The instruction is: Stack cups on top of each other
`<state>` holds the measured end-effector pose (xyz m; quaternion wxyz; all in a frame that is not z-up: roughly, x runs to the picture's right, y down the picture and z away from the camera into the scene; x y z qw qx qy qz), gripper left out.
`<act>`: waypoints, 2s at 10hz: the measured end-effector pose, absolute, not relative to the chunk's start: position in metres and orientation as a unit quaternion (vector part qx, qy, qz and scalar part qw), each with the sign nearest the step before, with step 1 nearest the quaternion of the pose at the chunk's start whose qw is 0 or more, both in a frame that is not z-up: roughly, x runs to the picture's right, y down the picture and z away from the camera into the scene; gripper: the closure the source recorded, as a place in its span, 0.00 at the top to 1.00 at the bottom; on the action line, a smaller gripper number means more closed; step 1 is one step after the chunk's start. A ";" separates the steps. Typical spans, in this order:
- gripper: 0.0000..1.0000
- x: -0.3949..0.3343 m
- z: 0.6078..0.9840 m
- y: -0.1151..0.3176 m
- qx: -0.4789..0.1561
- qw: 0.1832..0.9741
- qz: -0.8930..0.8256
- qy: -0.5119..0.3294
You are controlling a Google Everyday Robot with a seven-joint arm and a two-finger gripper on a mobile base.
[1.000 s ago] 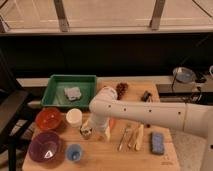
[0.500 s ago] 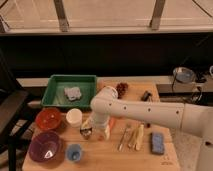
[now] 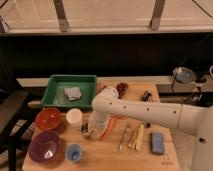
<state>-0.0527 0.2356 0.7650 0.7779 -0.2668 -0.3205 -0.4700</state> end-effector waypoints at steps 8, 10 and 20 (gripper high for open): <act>0.00 -0.050 0.716 0.198 -0.226 0.797 -0.475 -0.298; 0.00 -0.057 0.700 0.196 -0.215 0.789 -0.495 -0.293; 0.04 -0.109 0.623 0.216 -0.184 0.739 -0.574 -0.300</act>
